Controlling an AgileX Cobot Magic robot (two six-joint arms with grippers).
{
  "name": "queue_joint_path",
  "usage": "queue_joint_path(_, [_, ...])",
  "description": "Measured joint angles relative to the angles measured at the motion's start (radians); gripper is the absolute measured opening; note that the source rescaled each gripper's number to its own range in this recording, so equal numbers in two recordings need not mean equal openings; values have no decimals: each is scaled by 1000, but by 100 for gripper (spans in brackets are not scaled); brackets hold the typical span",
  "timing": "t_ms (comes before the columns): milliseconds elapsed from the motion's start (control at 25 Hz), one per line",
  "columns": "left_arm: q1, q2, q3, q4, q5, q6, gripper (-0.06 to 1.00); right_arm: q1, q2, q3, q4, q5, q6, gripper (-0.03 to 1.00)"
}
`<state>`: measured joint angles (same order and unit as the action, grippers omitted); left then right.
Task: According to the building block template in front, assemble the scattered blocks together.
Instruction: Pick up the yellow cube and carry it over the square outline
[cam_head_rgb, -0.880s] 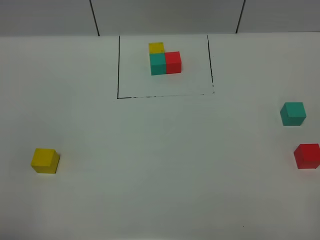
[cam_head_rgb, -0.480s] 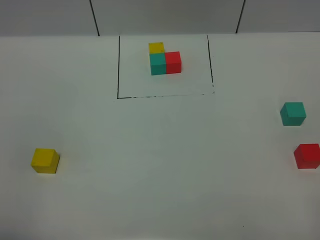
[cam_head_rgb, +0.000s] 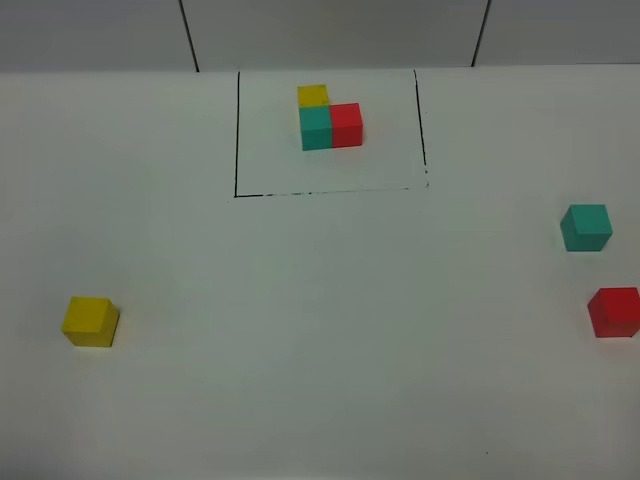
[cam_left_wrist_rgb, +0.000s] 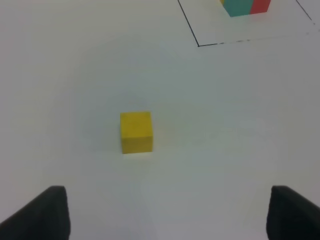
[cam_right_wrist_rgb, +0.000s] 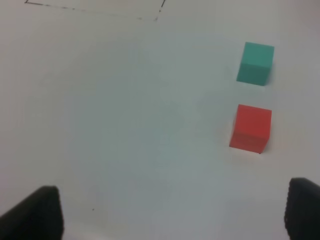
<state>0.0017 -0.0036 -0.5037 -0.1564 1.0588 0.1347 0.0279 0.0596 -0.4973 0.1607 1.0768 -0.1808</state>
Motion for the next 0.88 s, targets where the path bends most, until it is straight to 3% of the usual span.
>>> queue_joint_path(880, [0,0,0,0,0,0,83,0,0,0,0,0,1,83])
